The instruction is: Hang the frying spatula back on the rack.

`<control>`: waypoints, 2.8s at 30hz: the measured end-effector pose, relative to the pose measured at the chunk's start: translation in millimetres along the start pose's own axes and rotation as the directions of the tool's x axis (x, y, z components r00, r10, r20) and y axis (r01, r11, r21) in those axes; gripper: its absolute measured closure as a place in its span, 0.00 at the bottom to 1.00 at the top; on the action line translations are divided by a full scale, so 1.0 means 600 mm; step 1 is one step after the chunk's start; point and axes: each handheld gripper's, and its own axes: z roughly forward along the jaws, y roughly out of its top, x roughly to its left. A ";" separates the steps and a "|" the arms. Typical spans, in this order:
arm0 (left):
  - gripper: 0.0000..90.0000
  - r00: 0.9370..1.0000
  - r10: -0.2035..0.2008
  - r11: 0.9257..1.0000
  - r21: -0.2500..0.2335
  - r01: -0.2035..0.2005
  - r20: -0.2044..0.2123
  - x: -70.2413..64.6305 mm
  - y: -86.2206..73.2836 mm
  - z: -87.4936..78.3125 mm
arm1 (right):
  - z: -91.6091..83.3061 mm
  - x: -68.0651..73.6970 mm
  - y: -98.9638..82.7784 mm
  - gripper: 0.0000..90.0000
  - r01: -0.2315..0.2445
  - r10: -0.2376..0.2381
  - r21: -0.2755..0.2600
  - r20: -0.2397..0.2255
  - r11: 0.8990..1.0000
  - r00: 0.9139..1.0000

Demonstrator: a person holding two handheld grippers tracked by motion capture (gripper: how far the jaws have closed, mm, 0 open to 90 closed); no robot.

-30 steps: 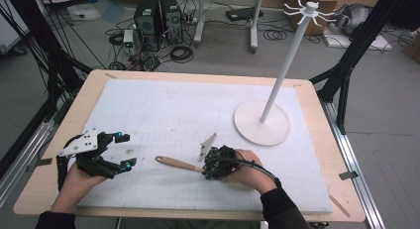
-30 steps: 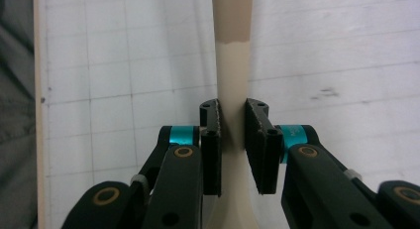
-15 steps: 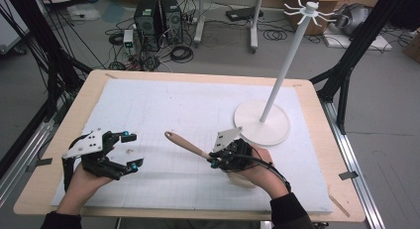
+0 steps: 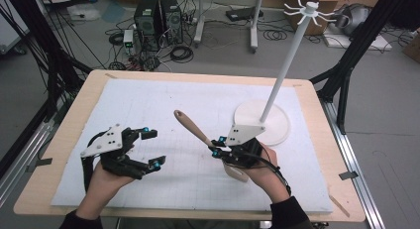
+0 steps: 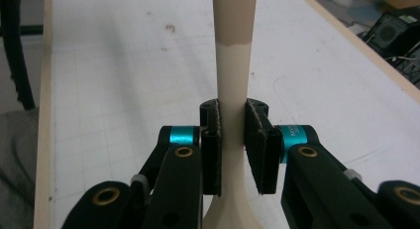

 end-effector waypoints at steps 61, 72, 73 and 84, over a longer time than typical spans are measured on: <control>0.84 0.940 0.001 0.999 -0.036 0.012 0.342 -0.016 0.095 0.125 | -0.022 0.019 0.008 0.54 -0.037 -0.018 -0.332 -0.163 0.943 0.986; 0.84 0.864 0.016 0.999 -0.036 0.003 0.503 -0.009 0.110 0.129 | -0.024 0.021 0.015 0.58 -0.055 -0.064 -0.363 -0.307 0.930 0.950; 0.84 0.861 0.014 0.999 -0.041 0.008 0.508 -0.010 0.111 0.130 | -0.024 0.022 0.015 0.59 -0.051 -0.069 -0.363 -0.309 0.931 0.948; 0.84 0.844 0.033 0.998 -0.055 -0.005 0.535 -0.006 0.113 0.131 | -0.026 0.021 0.017 0.85 -0.062 -0.087 -0.390 -0.352 0.919 0.932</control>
